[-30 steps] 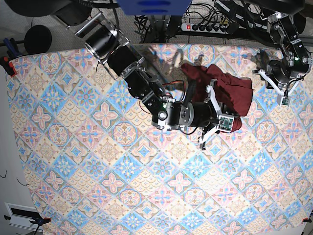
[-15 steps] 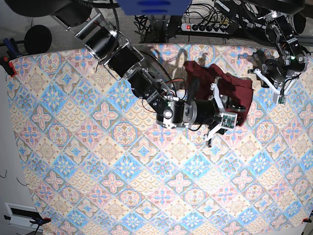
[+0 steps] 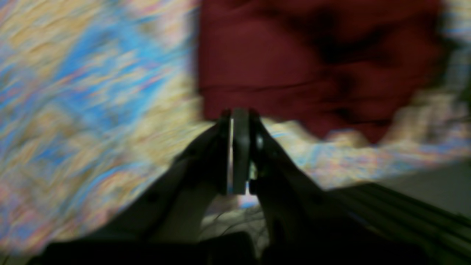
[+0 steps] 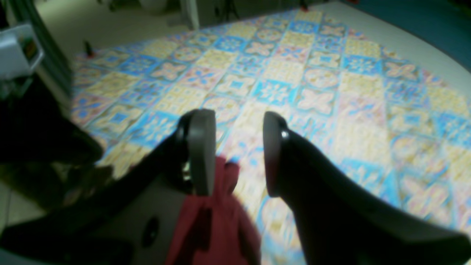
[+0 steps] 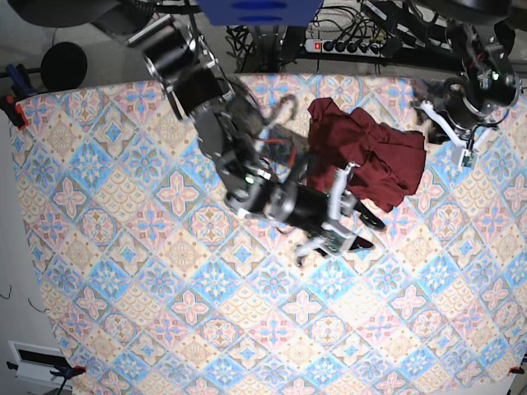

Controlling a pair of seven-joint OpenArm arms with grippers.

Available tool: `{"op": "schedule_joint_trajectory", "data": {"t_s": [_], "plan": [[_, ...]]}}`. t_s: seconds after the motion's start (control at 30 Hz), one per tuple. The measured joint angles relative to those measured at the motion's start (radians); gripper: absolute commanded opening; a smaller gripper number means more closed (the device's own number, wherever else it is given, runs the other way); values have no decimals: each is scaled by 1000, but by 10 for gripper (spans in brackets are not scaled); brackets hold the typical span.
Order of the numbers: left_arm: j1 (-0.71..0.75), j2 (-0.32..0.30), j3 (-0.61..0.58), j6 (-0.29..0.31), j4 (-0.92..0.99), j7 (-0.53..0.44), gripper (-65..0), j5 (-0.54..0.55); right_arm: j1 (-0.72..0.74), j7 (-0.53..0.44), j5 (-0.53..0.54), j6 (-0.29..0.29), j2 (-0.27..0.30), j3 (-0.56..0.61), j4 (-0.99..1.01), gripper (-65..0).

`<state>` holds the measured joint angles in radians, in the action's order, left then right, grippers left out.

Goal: Layout the t-shirt on the table in an organized manner, then fold the t-shirt properly
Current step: 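Press the folded red shirt bundle down with the left gripper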

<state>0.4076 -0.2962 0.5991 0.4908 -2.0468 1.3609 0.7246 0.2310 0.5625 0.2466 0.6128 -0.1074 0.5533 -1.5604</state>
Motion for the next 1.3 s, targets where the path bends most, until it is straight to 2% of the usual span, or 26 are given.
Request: {"op": "schedule_joint_trajectory", "data": {"t_s": [0.1,0.2,0.27,0.37,0.47,0.57,0.67,0.8,0.87,1.0,1.07,1.2,1.3], "plan": [[-1,0,3,-15,4,-2,-645,94,-32,55,-13,-18,63,-69,-23,-441],[-6,32,6,-15,4,-3,-522,166,-43,74,-8,-16,123,-136,-82,-441],[-6,73,-2,-16,5,6,-418,200,-60,82,-8,-18,143,-162,-111,-441],[-27,97,-13,-34,5,3,-265,269,-92,97,-7,-15,164,-178,-130,-441],[-48,127,-17,-50,5,0,-188,311,-95,101,-6,-5,179,-191,-130,-441],[-94,189,-24,-49,5,4,-196,329,-116,89,-3,-16,180,-217,-141,-441],[-150,230,-98,-52,5,-8,-223,255,-145,108,-8,-15,183,-213,-141,-441],[-215,325,-217,-56,6,-33,-253,6,-146,89,-2,-12,177,-208,-142,-441],[-240,349,-290,-56,8,-54,-263,-120,-155,92,-4,-13,180,-209,-142,-441],[-265,380,-407,-170,8,-85,-272,-310,-168,106,-7,-13,180,-212,-141,-441],[-255,381,-455,-201,10,-79,-271,-348,-164,95,-4,-9,179,-214,-142,-441],[-242,382,-455,-246,12,-79,-271,-407,-165,97,-4,-8,179,-243,-142,-441],[-222,380,-453,-294,12,-135,-271,-447,-164,97,-7,-16,180,-267,-142,-441]]}}
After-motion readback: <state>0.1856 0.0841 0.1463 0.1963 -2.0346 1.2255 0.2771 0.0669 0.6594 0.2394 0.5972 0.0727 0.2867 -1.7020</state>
